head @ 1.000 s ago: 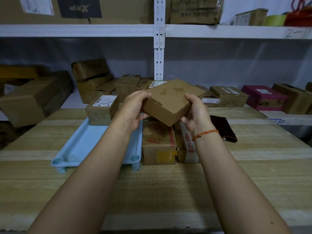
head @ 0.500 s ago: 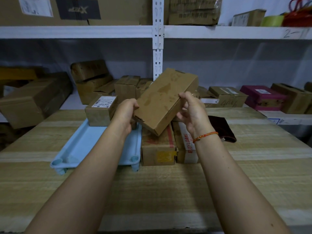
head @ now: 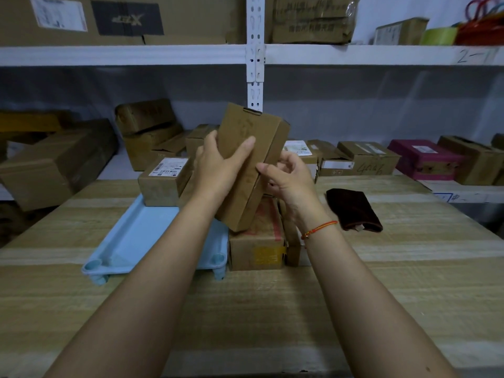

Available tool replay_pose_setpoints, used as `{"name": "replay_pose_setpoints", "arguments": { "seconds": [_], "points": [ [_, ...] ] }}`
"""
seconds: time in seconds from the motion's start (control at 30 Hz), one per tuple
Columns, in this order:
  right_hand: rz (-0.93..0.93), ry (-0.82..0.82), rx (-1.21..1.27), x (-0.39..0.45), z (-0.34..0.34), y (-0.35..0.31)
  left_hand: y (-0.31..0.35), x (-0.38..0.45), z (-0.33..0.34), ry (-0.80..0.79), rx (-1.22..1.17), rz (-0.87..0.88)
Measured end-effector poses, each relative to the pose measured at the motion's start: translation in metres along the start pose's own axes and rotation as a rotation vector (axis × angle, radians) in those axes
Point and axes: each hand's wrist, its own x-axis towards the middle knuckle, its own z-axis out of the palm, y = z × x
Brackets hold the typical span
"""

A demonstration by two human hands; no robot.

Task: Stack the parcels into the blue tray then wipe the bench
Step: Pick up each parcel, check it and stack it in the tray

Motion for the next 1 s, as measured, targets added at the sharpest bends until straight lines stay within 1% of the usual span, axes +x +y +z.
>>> {"name": "replay_pose_setpoints", "arguments": {
  "seconds": [0.1,0.2,0.3,0.4,0.47,0.5,0.57,0.63,0.67,0.8,0.93,1.0],
  "points": [
    [-0.035,-0.024,-0.038,-0.002,0.007,0.006,0.002,-0.002,-0.001,-0.074,0.044,0.014],
    [-0.053,-0.050,-0.102,-0.003,0.013,0.011,-0.004,0.003,-0.004,-0.128,0.053,-0.020],
    [-0.049,-0.121,-0.057,-0.004,0.018,0.013,-0.010,0.007,-0.011,-0.191,0.010,-0.041],
    [-0.036,-0.185,-0.030,-0.008,0.021,0.012,-0.010,0.006,-0.017,-0.195,-0.263,-0.095],
    [-0.025,-0.179,-0.063,-0.010,0.024,0.009,-0.008,0.002,-0.019,-0.213,-0.441,-0.172],
    [-0.024,-0.157,-0.107,-0.010,0.024,0.008,-0.007,0.000,-0.021,-0.240,-0.504,-0.201],
    [-0.014,-0.110,-0.201,-0.009,0.022,0.005,-0.011,0.000,-0.025,-0.341,-0.637,-0.230],
    [0.030,-0.088,-0.265,-0.005,0.020,0.005,-0.012,-0.003,-0.029,-0.418,-0.779,-0.250],
    [0.058,-0.086,-0.304,-0.003,0.018,0.007,-0.013,-0.003,-0.031,-0.430,-0.818,-0.250],
    [0.200,-0.128,-0.424,0.001,0.018,0.019,-0.009,-0.007,-0.037,-0.392,-0.820,-0.197],
    [0.298,-0.179,-0.398,-0.002,0.028,0.026,0.002,-0.009,-0.047,-0.350,-0.877,-0.176],
    [0.323,-0.203,-0.317,-0.002,0.031,0.027,0.007,-0.010,-0.050,-0.349,-0.930,-0.166]
  ]
}}
